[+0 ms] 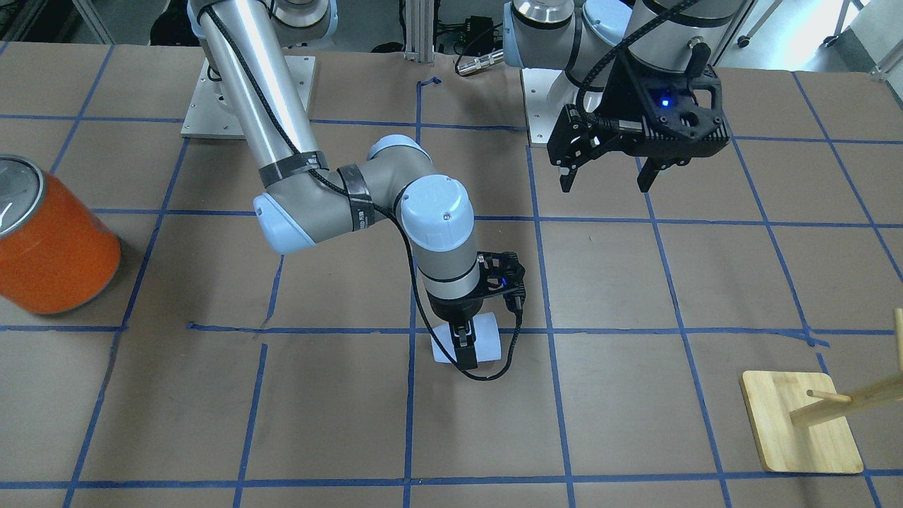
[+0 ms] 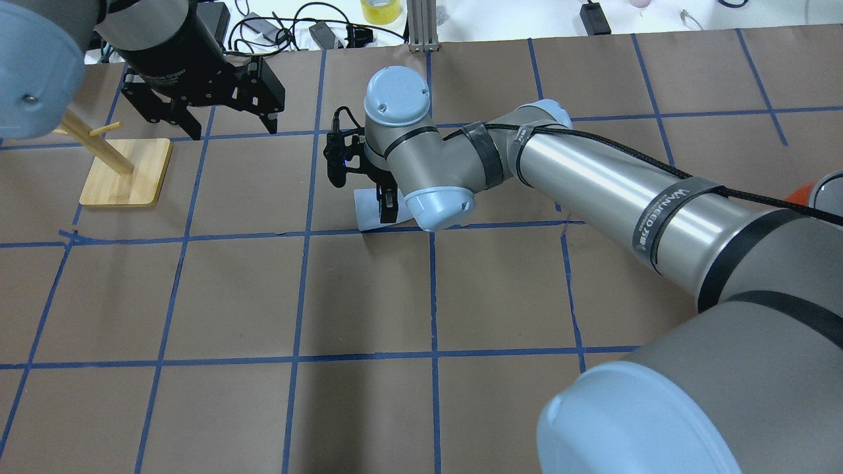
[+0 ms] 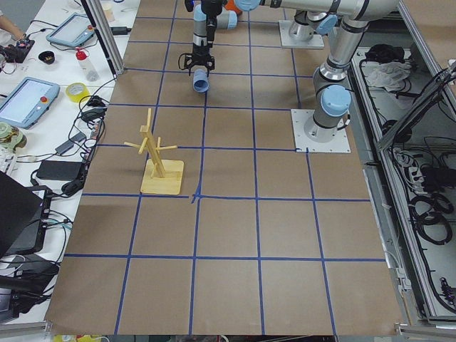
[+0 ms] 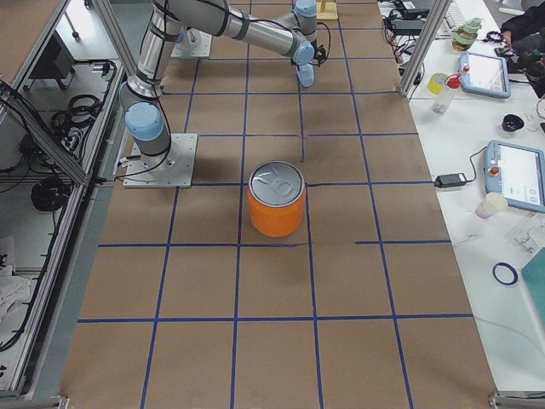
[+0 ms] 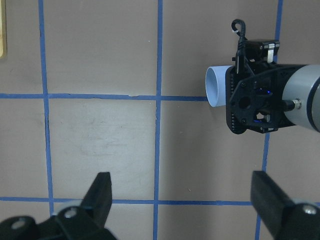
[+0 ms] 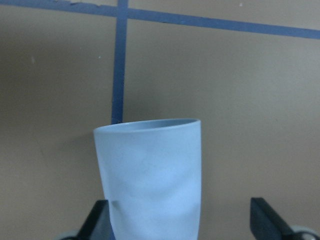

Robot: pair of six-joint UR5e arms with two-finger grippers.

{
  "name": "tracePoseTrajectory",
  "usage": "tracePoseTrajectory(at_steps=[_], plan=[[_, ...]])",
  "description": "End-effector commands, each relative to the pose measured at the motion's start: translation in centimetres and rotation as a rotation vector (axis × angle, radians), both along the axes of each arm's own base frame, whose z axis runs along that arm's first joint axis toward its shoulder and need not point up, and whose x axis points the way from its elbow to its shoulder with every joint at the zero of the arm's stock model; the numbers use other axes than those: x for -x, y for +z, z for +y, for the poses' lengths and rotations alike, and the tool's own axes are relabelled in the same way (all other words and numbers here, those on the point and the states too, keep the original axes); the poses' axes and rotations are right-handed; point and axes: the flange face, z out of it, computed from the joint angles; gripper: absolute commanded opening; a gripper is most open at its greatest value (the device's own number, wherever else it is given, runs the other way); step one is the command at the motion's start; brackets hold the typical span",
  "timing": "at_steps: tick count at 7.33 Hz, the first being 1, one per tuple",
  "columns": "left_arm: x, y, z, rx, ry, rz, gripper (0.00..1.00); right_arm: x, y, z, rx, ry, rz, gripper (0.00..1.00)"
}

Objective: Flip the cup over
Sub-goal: 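Open the right gripper and raise it away from the cup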

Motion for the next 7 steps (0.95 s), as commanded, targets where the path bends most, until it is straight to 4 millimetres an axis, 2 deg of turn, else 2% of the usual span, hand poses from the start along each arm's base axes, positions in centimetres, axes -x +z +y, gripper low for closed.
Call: tracePoseTrajectory(at_steps=[1,3,5,6,7], plan=[[-0.1,0.0,0.0,-0.001,0.000,0.004,1.00,2.0,3.8,-0.2,0.050,-0.280,0.027,1.00],[-1.0,0.0,-0.3,-0.004,-0.009,0.019,1.00,5.8,7.7,0.4,0.056,-0.756,0.010,1.00],[-3.4,-0.5,-0.8,-0.028,-0.008,0.046,1.00,14.8,10.2,-1.0,-0.089,-1.140,0.057,1.00],[-3.4,-1.1,-0.9,-0.034,-0.017,0.099,1.00,18.4,11.4,-1.3,-0.112,-1.301,0.053,1.00],[-3.2,-1.1,-1.0,-0.032,-0.019,0.128,1.00,20.8,12.0,-0.7,-0.143,-1.488,0.046,1.00]])
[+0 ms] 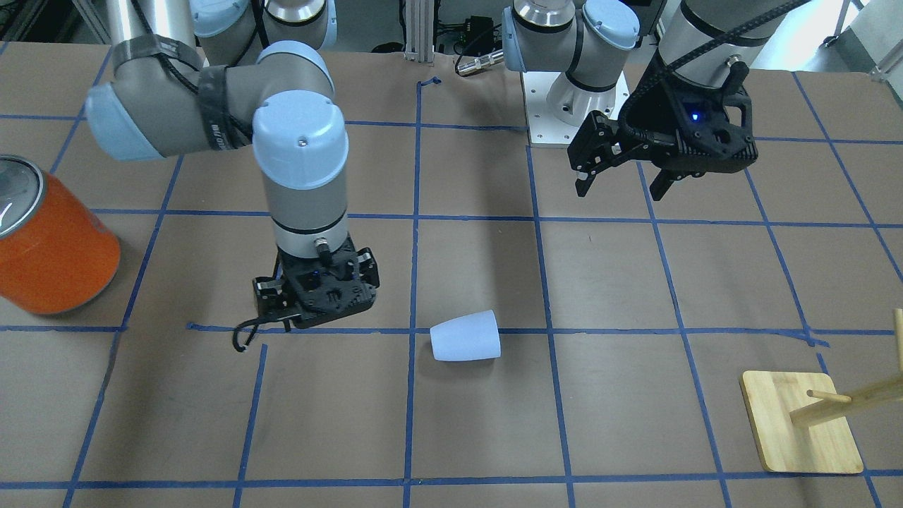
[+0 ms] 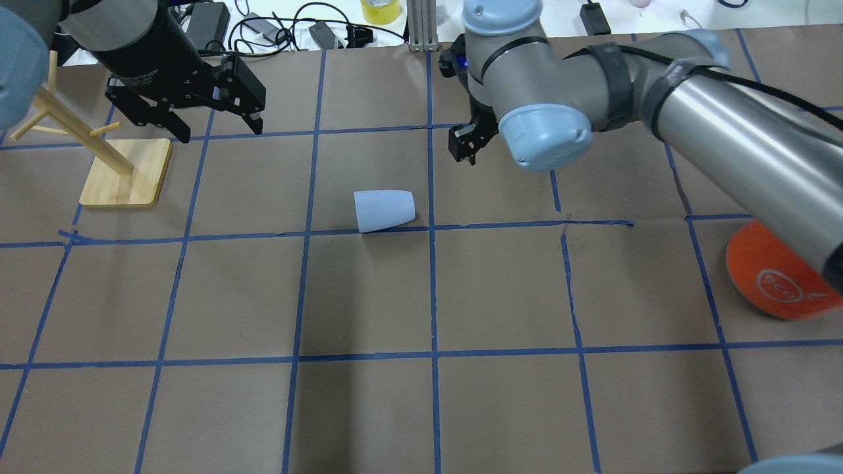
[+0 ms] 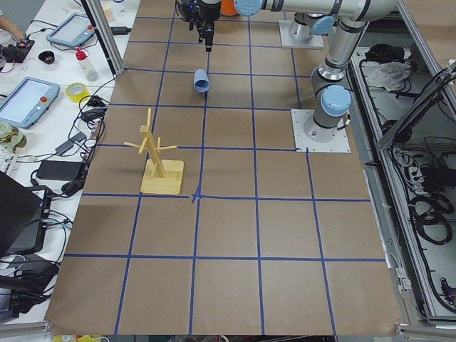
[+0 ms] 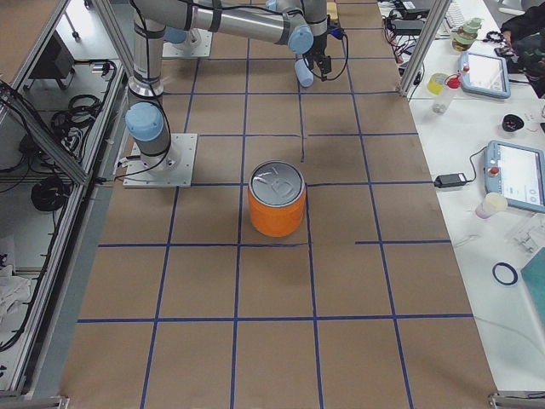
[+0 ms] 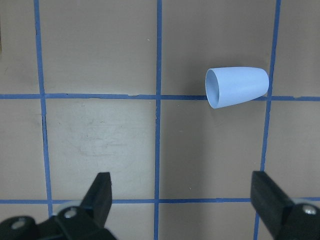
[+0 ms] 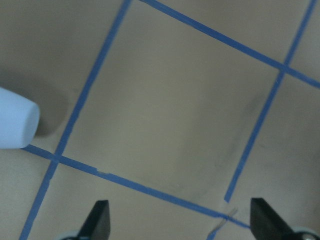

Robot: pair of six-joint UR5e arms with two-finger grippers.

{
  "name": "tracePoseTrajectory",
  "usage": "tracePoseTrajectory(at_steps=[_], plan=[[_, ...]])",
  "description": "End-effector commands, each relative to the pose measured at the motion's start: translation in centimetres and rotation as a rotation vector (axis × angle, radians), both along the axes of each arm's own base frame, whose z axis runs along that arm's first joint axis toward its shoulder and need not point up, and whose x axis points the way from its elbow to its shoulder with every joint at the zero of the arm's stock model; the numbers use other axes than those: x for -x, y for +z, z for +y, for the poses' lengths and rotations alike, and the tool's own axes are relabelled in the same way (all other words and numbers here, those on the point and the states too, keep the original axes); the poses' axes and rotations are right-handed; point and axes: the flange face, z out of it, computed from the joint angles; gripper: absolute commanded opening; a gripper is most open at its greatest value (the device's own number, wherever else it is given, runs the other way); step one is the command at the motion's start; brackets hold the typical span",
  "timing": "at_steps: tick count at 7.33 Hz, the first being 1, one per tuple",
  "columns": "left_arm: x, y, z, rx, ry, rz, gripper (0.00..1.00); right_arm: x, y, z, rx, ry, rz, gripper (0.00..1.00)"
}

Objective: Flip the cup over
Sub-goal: 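Open the right gripper and raise it away from the cup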

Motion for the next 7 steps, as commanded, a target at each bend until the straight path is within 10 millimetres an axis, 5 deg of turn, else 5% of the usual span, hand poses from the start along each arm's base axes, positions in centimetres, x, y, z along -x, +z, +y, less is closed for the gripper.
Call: tracePoseTrajectory(at_steps=[1,4,5,7], plan=[[-0.1,-0.1,-0.1,0.002,-0.006,0.035,1.00,5.7,1.6,0.8,-0.070,-0.359,-0.049,1.00],[0.3,-3.4,-1.6,-0.015,-0.033,0.161,1.00,12.0,5.4,1.6,-0.096,-0.488,-0.132,1.00],[-0.2,-6.1,-2.0,-0.027,-0.026,0.243,1.00,13.8,7.0,2.1,-0.077,-0.519,-0.134,1.00],[-1.3,-14.0,-3.3,-0.002,-0.028,0.423,1.00,14.3,9.6,4.0,-0.090,-0.528,-0.125,1.00]])
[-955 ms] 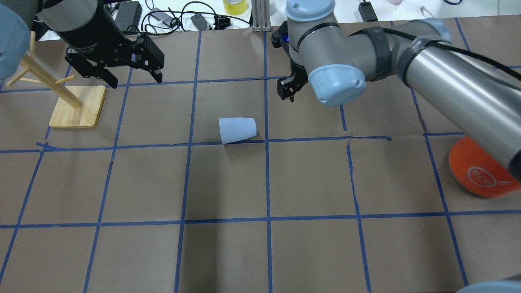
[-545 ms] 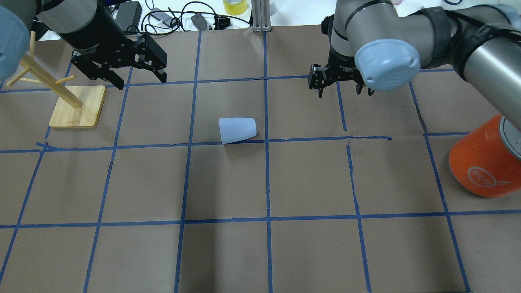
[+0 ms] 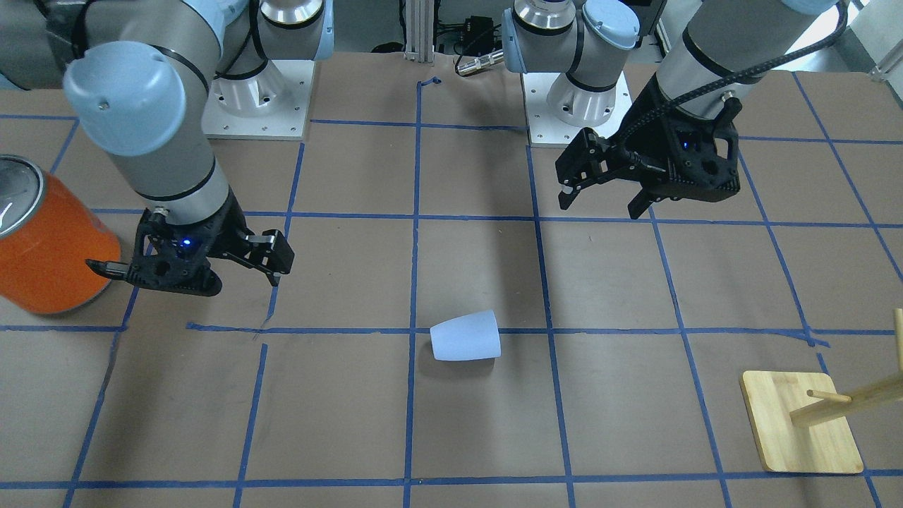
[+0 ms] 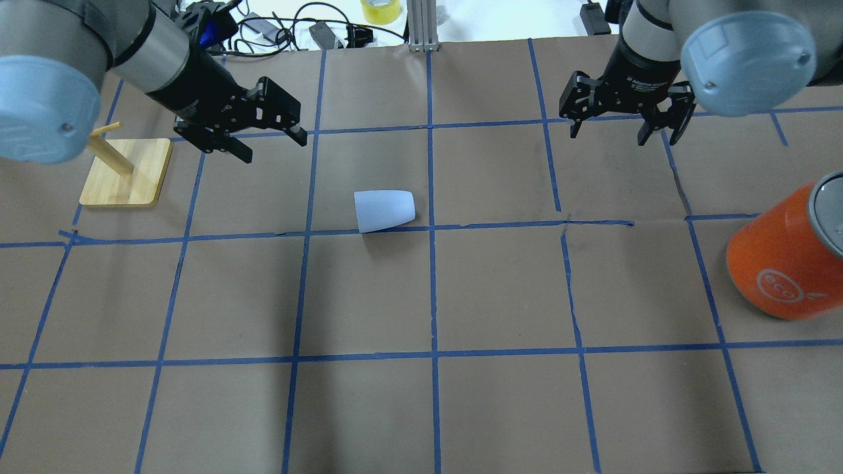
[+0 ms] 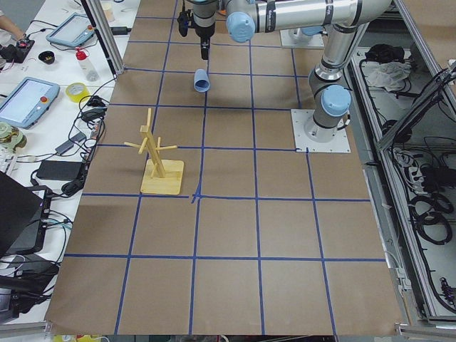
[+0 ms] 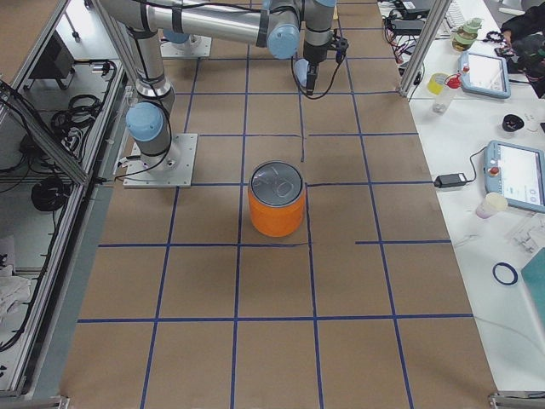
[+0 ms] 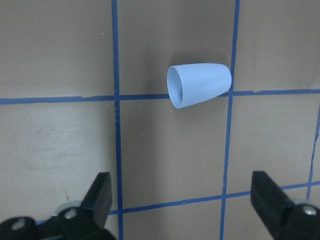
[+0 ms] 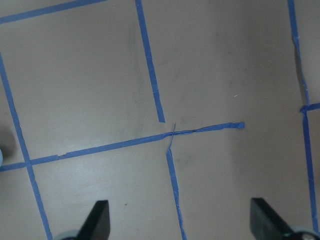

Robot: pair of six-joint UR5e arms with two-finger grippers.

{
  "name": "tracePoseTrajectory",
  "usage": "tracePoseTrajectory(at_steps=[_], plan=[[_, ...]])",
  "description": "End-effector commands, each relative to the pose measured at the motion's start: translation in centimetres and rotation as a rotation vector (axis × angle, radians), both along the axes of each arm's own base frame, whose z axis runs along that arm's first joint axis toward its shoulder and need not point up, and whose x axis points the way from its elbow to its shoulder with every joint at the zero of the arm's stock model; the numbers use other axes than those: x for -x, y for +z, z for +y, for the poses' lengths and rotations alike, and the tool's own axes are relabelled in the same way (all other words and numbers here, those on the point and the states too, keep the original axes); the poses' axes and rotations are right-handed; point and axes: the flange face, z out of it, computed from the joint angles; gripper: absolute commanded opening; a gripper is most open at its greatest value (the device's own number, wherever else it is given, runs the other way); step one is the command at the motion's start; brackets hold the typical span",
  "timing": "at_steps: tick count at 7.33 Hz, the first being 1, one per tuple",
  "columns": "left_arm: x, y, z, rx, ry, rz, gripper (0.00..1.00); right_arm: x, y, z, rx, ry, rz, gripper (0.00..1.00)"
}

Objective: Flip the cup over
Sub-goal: 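Reach the left gripper toward the open mouth of the lying cup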

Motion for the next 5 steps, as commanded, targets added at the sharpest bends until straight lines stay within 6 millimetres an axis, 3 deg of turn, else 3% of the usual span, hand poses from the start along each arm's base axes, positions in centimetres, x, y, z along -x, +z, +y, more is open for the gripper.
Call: tracePoseTrajectory(at_steps=[1,3,5], plan=[[-0.6,-8.6,-1.4,0.019,0.003,0.116,1.00,0.3,3.3,2.6,-0.009,-0.007,0.009,1.00],[0.2,-14.1,-3.1,-0.023,0.009,0.246,1.00,0.3,5.3,4.8,-0.021,-0.009,0.007,1.00],[0.7,-18.2,-4.6,-0.038,0.018,0.338,1.00,0.2,4.9,5.0,-0.038,-0.005,0.007,1.00]])
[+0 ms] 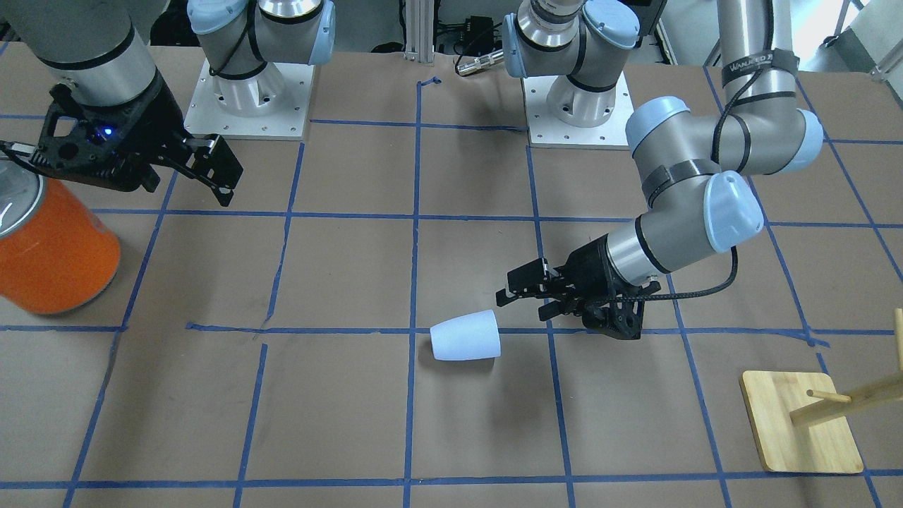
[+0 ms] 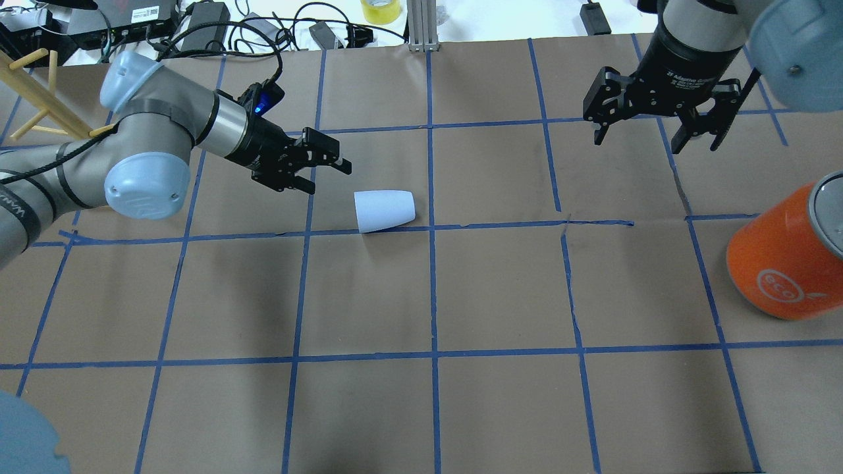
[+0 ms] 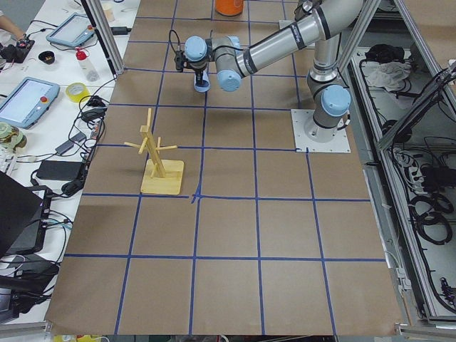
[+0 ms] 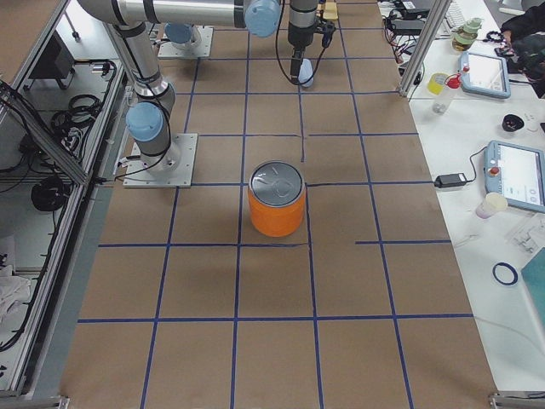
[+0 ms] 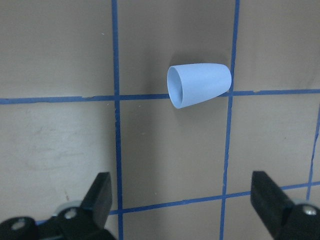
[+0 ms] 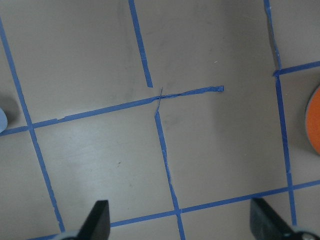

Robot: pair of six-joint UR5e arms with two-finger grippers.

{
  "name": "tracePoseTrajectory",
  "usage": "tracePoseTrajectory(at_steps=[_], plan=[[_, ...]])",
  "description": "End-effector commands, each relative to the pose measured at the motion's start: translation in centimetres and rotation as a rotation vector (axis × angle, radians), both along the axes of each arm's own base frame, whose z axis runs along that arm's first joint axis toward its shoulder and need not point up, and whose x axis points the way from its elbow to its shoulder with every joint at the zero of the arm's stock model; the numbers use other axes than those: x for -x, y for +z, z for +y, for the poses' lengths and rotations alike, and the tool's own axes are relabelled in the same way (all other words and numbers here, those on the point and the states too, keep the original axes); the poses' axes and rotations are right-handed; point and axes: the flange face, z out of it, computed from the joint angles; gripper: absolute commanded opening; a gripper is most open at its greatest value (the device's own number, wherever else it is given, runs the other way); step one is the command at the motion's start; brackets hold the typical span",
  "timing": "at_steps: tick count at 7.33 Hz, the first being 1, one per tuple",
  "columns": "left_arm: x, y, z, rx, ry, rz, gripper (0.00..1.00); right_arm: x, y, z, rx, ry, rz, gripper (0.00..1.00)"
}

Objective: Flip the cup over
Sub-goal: 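Reach the left gripper toward the open mouth of the lying cup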

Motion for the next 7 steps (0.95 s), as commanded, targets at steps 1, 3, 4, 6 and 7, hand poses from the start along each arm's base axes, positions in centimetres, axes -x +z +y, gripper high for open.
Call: tracePoseTrajectory(at_steps=[1,3,4,6,7], plan=[[0.5,-4.3,-1.4,-0.017,0.006,0.091,1.00,0.0,-0.1,0.3,-0.010,0.000,0.002,1.00],[1.0,-7.7,-2.2,-0.022,0.013,0.169,1.00,0.0,-0.3,0.4,-0.020,0.002,0.003,1.00],[1.2,-8.9,-1.6,-0.049,0.017,0.189,1.00,0.0,-0.3,0.4,-0.020,0.002,0.003,1.00],[1.7,-9.8,-0.8,-0.073,0.014,0.196,0.98,-0.1,-0.5,0.3,-0.025,0.004,0.006,1.00],[1.9,-9.9,-0.6,-0.080,0.016,0.210,0.97,-0.1,-0.7,0.3,-0.030,0.011,0.004,1.00]])
